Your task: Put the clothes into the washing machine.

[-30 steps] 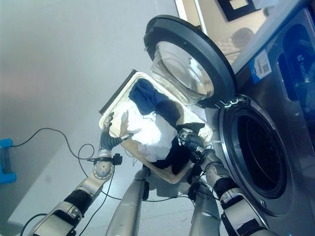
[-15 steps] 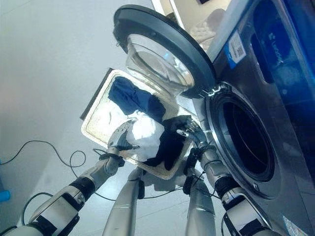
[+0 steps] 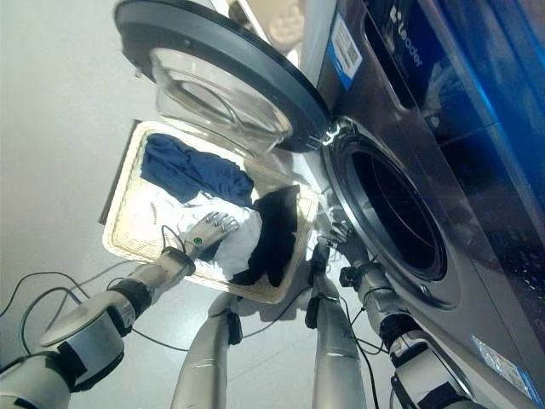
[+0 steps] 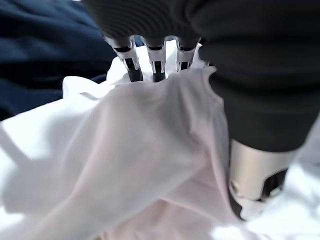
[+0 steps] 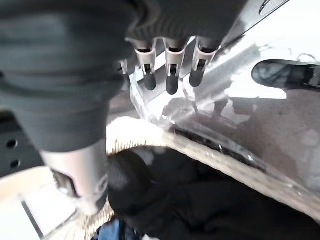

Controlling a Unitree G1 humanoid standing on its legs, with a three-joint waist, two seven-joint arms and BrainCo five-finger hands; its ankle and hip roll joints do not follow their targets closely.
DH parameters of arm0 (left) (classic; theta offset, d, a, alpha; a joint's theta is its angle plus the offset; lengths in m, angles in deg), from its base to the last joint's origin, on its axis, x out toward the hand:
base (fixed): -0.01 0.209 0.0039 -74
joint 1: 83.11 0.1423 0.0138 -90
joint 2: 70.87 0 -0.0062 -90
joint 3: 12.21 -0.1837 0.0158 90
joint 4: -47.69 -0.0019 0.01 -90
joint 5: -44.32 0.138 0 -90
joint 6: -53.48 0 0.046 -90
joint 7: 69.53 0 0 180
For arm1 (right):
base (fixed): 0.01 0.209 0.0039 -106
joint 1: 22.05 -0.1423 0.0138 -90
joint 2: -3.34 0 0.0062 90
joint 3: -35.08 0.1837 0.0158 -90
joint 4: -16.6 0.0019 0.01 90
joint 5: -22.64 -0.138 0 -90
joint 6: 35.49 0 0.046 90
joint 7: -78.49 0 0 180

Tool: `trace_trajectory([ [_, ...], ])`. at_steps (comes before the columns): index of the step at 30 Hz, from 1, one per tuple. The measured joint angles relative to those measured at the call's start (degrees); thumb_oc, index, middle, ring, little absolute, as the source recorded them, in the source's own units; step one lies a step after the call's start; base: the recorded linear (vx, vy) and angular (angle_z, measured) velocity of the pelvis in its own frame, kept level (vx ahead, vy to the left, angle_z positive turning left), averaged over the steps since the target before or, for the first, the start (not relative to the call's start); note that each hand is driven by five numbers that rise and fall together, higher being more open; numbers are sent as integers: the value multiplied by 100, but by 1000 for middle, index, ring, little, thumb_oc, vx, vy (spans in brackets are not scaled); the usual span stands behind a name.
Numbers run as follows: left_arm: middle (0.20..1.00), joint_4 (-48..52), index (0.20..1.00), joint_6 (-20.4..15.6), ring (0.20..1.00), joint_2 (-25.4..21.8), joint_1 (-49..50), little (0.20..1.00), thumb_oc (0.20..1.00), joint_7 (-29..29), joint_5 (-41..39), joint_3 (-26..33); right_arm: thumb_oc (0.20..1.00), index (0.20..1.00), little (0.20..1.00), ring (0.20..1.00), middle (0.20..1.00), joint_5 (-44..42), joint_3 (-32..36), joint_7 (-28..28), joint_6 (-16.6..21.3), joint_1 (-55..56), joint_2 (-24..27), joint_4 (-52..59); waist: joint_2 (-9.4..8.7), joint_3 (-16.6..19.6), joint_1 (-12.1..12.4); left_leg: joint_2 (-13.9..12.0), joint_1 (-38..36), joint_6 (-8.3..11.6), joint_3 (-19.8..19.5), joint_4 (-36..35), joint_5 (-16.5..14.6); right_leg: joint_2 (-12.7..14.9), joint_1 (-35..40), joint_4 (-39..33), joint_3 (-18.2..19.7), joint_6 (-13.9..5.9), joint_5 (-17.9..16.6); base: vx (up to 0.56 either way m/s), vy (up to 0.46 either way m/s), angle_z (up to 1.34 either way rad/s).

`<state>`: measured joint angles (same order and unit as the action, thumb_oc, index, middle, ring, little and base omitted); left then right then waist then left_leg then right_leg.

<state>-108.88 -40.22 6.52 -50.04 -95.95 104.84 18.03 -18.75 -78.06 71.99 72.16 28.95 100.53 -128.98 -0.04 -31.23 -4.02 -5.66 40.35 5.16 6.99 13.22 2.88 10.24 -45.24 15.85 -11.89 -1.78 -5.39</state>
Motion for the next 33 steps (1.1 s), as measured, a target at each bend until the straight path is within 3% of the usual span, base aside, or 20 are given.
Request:
trace_trajectory([
  [18,1000,400,1000,53,1000,-220,-458,1000,1000,109,403,0,1000,1000,1000,1000,1000,-656,4,-293,451,-493,103,-62,-106,50,73,-11,809,-2,-125,123,9,-6,-664,-1,-83,-32,23,-8,-3,2],
  [19,922,456,922,52,922,-253,-468,922,922,103,402,1,1000,1000,1000,1000,1000,-656,4,-293,463,-500,109,-55,-108,52,74,-14,850,-3,-126,142,8,-6,-690,2,-91,-33,22,-2,-10,5],
  [20,200,508,200,-9,200,-309,-511,200,200,71,398,3,1000,1000,1000,1000,1000,-676,4,-284,476,-508,125,-19,-120,63,89,-15,951,-2,-155,180,7,-5,-756,6,-111,-40,18,1,-9,5],
  [24,200,646,200,-127,200,-299,-672,200,200,43,338,11,1000,1000,1000,1000,1000,-777,5,-274,568,-515,128,63,-171,92,161,-10,1076,-2,-190,215,8,-5,-836,7,-116,-59,5,-2,-4,2],
  [28,200,540,200,-265,200,-261,-973,200,200,43,143,9,1000,1000,1000,1000,1000,-787,4,-297,581,-602,-5,151,-415,154,18,-2,1158,-16,-227,249,21,-5,-888,8,-131,-15,-36,-3,-2,1],
  [33,200,275,200,-462,200,-248,-1046,200,200,17,88,3,1000,1000,1000,1000,1000,-913,3,-301,586,-657,-4,146,-439,152,-2,-16,1085,-13,-199,260,18,-7,-817,8,-131,11,-52,0,0,0],
])
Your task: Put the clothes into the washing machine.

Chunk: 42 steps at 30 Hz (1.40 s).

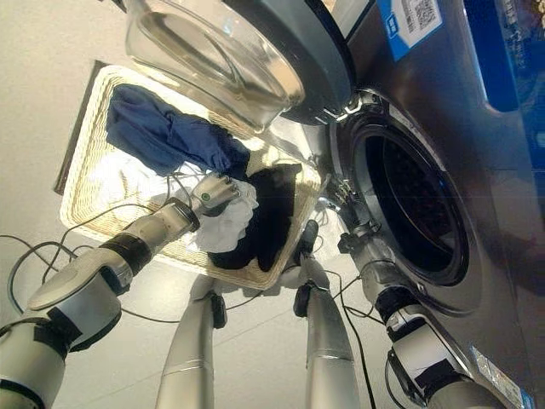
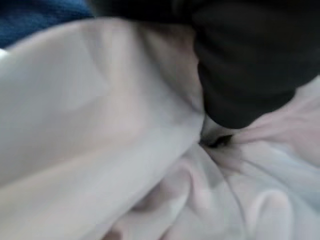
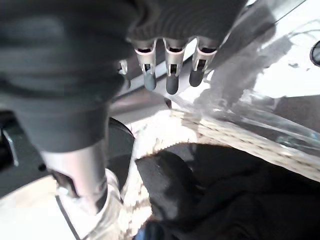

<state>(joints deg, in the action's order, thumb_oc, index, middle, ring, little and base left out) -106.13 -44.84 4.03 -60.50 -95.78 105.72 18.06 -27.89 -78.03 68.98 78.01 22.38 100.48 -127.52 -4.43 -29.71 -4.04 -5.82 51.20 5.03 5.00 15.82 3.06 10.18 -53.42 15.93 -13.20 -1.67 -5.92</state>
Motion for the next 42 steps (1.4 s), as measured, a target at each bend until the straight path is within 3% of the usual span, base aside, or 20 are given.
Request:
trace_trajectory([
  [8,200,-585,200,-156,200,-20,404,200,200,-605,-958,33,1000,1000,1000,1000,1000,-67,0,-3,6,96,-17,-29,-6,-3,20,-8,-524,0,70,-23,-2,5,478,0,25,11,-7,-1,8,0],
  [12,200,-660,200,-674,200,-108,926,200,200,-1251,-1869,913,1000,1000,1000,1000,1000,-72,11,-6,8,299,-30,-32,-5,-3,74,-6,-872,1,79,-54,-3,7,811,-2,29,11,3,0,0,0],
  [14,200,-670,200,-789,200,-162,992,200,200,-1366,-2050,954,1000,1000,1000,1000,1000,-74,25,-8,8,343,-31,-32,-2,-3,112,-3,-953,0,82,-53,0,8,885,4,30,11,3,0,0,0],
  [17,200,-460,200,-1565,200,-120,1616,200,200,-1348,-2930,2249,1000,1000,1000,1000,1000,-69,225,39,2,608,-166,15,14,-18,188,-13,-1251,4,98,-59,-6,11,1167,31,30,22,26,0,0,0],
  [18,200,-268,200,-1850,200,-112,1858,200,200,-1193,-3373,2638,1000,1000,1000,1000,1000,-66,258,99,-3,667,-202,85,14,-18,203,-12,-1352,10,96,-75,-13,13,1264,33,23,15,48,12,-10,4],
  [20,200,-63,200,-2169,200,-86,2058,200,200,-1041,-3910,2879,1000,1000,1000,1000,1000,-66,307,144,-3,795,-211,175,15,-18,217,-10,-1454,10,98,-115,-11,15,1346,31,23,-22,74,0,0,0],
  [22,200,638,200,-2549,200,19,2456,200,200,-361,-4994,3470,1000,1000,1000,1000,1000,-9,552,305,-37,1027,-296,363,25,-22,348,-1,-1490,23,87,-126,0,18,1377,41,27,-27,95,0,0,0],
  [24,200,960,200,-2761,200,139,2707,200,200,-23,-5607,3634,1000,1000,1000,1000,1000,42,577,397,-103,1102,-377,437,28,-24,396,2,-1550,22,75,-143,7,18,1449,34,21,-26,95,0,0,0],
  [25,200,960,200,-2761,200,139,2707,200,200,-23,-5607,3634,1000,1000,1000,1000,1000,42,577,397,-103,1102,-377,437,28,-24,396,2,-1550,22,75,-143,7,18,1449,34,21,-26,95,0,0,0],
  [26,200,1326,200,-2902,200,275,2951,200,200,341,-6159,3644,1000,1000,1000,1000,1000,187,632,467,-142,1205,-484,473,37,-29,443,12,-1653,24,79,-184,9,22,1531,23,25,-30,100,0,0,0],
  [29,200,1326,200,-2902,200,275,2951,200,200,341,-6159,3644,1000,1000,1000,1000,1000,187,632,467,-142,1205,-484,473,37,-29,443,12,-1653,24,79,-184,9,22,1531,23,25,-30,100,0,0,0],
  [32,200,2201,200,-3106,200,728,3652,200,200,821,-6894,3964,1000,1000,1000,1000,1000,345,714,581,-255,1373,-551,823,85,-57,518,27,-1848,15,97,-395,88,30,1644,-8,-2,-31,103,-1,-52,2],
  [33,200,3041,200,-3161,200,936,4050,200,200,1255,-7424,4222,1000,1000,1000,1000,1000,602,766,664,-262,1464,-522,1033,158,-102,559,46,-1963,15,63,-462,121,51,1772,-20,-49,-14,116,5,-24,11],
  [36,200,3409,200,-3635,200,1049,4119,200,200,2053,-8189,4085,1000,1000,1000,1000,1000,1139,746,754,-273,1462,-435,999,257,-111,748,60,-2174,17,2,-522,121,72,1989,-9,-128,-18,183,2,-19,12],
  [38,200,3851,200,-3623,200,1005,4079,200,200,2687,-8990,4106,1000,1000,1000,1000,1000,1799,700,878,-261,1325,-329,1011,281,-116,784,102,-2178,5,-45,-512,130,120,2008,35,-158,-37,203,12,-19,15],
  [42,200,4361,200,-3575,200,986,4103,200,200,3395,-9741,4131,1000,1000,1000,1000,1000,2522,504,988,-236,1170,-187,1030,302,-116,827,158,-2213,-18,-91,-500,145,186,2066,67,-187,-64,220,8,-28,9],
])
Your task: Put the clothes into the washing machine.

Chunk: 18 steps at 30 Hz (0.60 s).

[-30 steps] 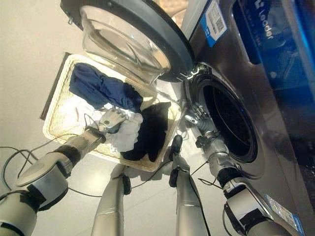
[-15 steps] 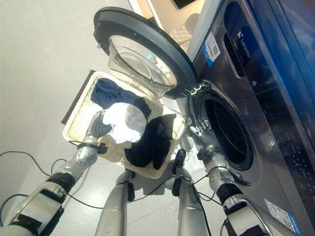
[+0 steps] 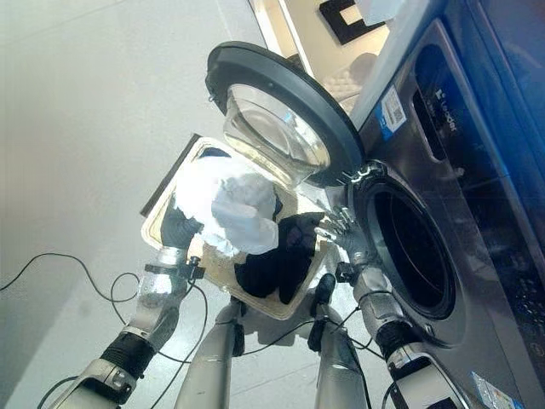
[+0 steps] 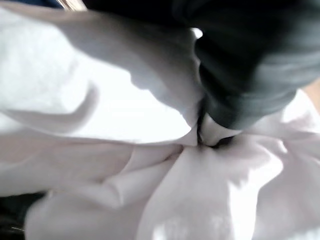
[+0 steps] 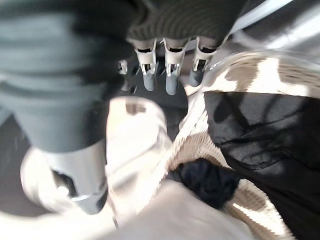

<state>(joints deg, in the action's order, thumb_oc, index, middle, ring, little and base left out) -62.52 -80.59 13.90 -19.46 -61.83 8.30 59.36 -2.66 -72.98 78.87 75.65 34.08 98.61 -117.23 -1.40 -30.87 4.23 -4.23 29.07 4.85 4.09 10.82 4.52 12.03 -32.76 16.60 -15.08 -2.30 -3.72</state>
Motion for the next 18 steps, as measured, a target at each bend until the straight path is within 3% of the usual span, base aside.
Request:
trace_trajectory([
  [3,200,323,200,150,200,12,-17,200,200,367,-371,-1,1000,1000,1000,1000,1000,461,-194,244,30,-115,21,37,11,-2,3,31,-71,-9,-26,0,4,31,79,21,-7,-25,20,-5,-21,6],
  [9,200,580,200,803,200,266,-168,200,200,882,-1076,-2,1000,1000,1000,1000,1000,1487,-456,773,108,-851,122,101,44,-7,10,36,-154,-26,-30,0,20,37,162,26,-8,-40,29,0,0,0],
  [18,200,612,200,1600,200,555,-529,200,200,1422,-2025,12,1000,1000,1000,1000,1000,2447,-1012,717,-172,-1491,423,-607,155,-20,159,79,-250,-30,-120,35,24,104,274,165,-84,-15,83,9,-11,5],
])
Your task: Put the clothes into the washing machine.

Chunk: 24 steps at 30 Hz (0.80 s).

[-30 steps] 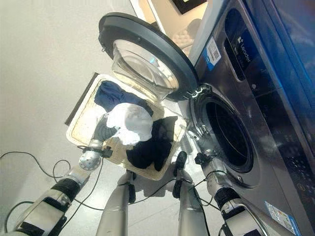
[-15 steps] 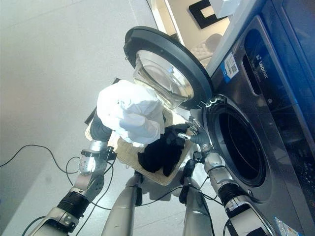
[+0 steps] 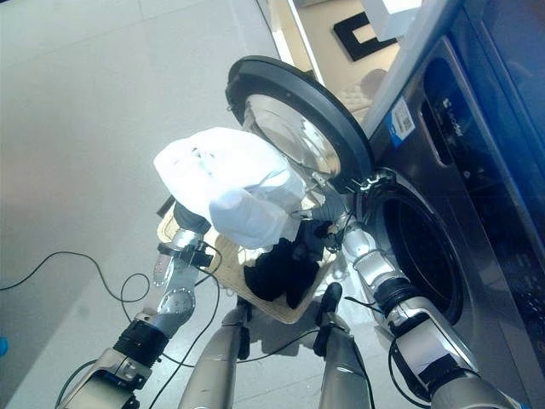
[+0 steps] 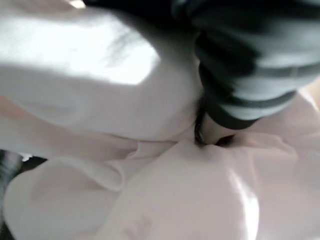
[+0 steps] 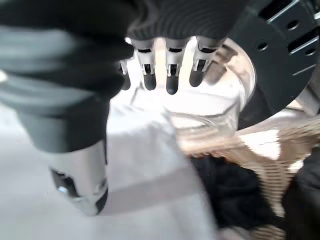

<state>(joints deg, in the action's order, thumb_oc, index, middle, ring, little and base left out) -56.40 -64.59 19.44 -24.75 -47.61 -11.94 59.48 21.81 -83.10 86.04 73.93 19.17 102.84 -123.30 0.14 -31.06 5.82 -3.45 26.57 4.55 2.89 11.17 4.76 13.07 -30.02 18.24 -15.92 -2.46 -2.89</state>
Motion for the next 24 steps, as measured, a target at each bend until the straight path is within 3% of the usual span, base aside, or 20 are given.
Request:
trace_trajectory([
  [8,200,197,200,835,200,150,-119,200,200,387,-676,-12,1000,1000,1000,1000,1000,-36,-108,-137,-240,-207,-59,-289,13,-6,18,53,-1,-23,-12,12,15,66,-1,42,-24,-9,13,2,-3,1],
  [14,200,635,200,1442,200,396,-166,200,200,680,-1114,-175,1000,1000,1000,1000,1000,-229,-439,-606,-277,-655,-286,-295,75,0,41,77,-2,-35,-18,38,24,96,2,79,-25,-10,14,0,0,0],
  [24,200,634,200,1650,200,572,-321,200,200,729,-1789,-397,1000,1000,1000,1000,1000,-1019,-776,-2104,-205,-864,-664,-327,87,1,92,119,-4,-37,-82,100,26,151,0,234,-36,-36,100,13,-7,3],
])
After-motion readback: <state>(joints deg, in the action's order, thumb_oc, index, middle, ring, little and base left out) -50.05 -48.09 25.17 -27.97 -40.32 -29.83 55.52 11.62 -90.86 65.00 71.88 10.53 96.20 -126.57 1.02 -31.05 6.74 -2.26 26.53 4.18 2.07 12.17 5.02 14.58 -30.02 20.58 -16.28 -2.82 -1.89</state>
